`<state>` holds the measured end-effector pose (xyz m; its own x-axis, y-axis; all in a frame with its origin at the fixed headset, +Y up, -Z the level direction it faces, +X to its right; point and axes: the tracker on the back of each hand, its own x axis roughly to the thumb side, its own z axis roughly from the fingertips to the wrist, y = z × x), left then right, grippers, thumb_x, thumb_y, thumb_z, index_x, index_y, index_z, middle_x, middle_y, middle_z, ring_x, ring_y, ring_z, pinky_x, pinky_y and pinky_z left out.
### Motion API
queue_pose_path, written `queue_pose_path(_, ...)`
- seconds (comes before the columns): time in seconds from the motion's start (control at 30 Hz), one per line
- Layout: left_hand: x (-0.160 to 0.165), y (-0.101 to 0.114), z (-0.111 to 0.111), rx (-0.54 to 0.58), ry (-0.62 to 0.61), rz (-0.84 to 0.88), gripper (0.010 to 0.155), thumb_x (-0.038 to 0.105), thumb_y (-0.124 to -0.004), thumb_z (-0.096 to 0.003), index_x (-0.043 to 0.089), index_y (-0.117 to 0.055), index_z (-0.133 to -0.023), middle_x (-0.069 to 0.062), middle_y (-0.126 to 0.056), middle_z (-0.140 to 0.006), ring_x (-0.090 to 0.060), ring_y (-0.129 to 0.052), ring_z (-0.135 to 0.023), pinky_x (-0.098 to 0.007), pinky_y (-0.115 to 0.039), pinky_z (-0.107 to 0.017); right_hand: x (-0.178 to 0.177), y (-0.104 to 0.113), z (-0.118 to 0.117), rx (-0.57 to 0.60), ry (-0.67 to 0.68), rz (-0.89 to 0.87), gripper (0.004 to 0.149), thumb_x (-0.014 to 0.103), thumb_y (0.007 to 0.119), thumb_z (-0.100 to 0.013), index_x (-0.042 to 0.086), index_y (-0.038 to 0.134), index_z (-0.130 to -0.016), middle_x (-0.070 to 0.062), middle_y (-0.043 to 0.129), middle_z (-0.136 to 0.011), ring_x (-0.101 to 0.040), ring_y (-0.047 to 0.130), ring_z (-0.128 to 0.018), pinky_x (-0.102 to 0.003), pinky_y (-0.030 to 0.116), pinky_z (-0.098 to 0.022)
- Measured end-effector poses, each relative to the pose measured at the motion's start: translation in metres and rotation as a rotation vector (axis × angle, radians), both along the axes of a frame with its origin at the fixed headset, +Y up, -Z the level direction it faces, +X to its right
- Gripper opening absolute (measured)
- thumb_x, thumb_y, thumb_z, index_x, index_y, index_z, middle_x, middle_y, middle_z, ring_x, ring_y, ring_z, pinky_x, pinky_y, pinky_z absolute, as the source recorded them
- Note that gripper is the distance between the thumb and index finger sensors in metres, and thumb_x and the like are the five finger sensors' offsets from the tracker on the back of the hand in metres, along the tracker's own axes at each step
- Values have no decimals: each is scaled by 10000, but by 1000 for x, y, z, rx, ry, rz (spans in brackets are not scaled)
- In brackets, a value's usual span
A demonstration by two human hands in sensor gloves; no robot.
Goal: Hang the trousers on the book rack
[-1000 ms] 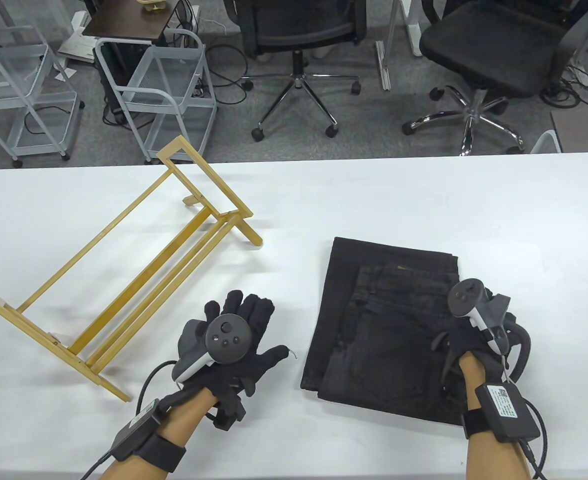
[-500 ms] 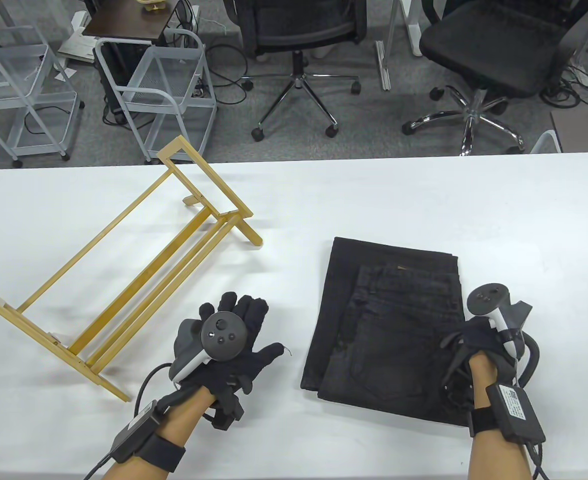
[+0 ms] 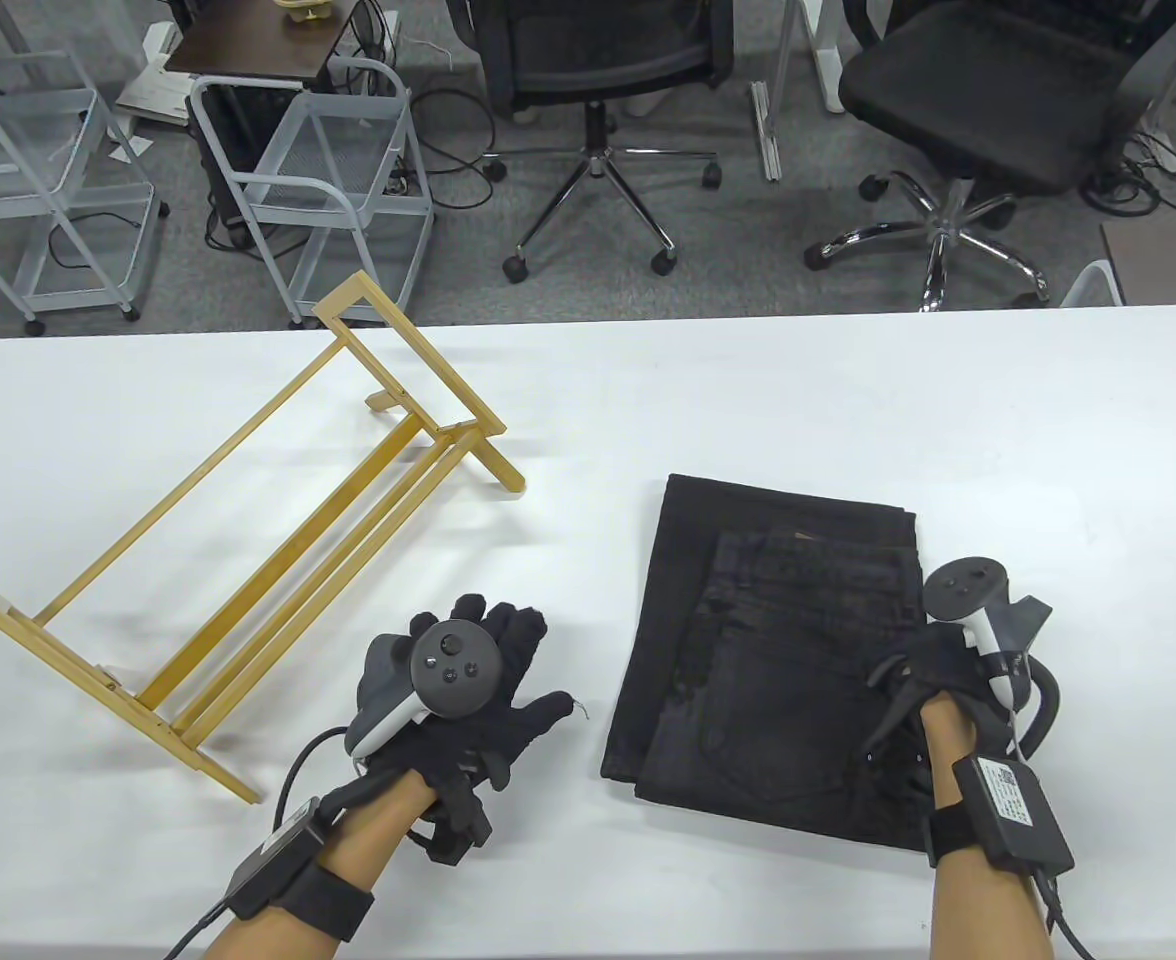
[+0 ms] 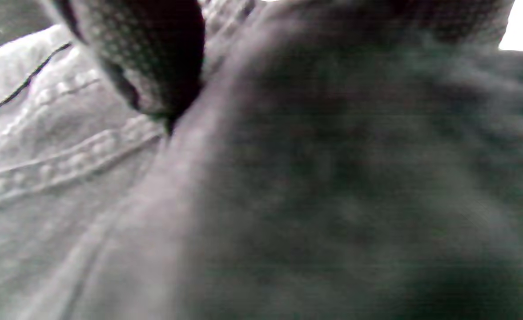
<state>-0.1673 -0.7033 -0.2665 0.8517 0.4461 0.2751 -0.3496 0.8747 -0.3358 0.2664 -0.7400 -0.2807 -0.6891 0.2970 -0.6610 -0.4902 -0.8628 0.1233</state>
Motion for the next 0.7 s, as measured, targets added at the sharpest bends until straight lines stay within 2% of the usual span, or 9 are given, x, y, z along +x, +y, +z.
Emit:
queue_pose_path(0.2,0,1,-1,-12,-1,29,852,662,-711,-382,234,-424,-1061,-92,-482,-1165,-387,-267,-1114,-652,-112,-700,6,-4,0,8,-26,-116,1064,378,972,-266,-171,329,-912,-173,844,-752,-282,1000,-413,-473,909,-299)
queue_pose_path(0.47,0,6,-1,-18,-14,78,837,655,-714,-384,229,-456,-1057,-98,-514,-1158,-386,-278,-1114,-649,-111,-701,7,-11,3,42,-55,-245,1028,409,1011,-227,-183,473,-873,-91,907,-650,-185,994,-296,-422,925,-263)
queue_pose_path(0.57,-2,9,0,-13,-16,101,831,652,-715,-385,230,-467,-1056,-98,-525,-1156,-385,-282,-1114,-648,-112,-701,6,-14,4,38,-47,-322,957,429,1007,-244,-140,547,-861,-44,907,-616,-143,963,-258,-424,919,-293)
queue_pose_path(0.7,-3,13,1,-18,-22,133,824,650,-713,-387,229,-476,-1054,-99,-533,-1153,-383,-282,-1114,-647,-112,-702,5,-17,5,41,-24,-452,769,394,1004,-288,-34,679,-838,-44,906,-596,-152,929,-243,-464,890,-342)
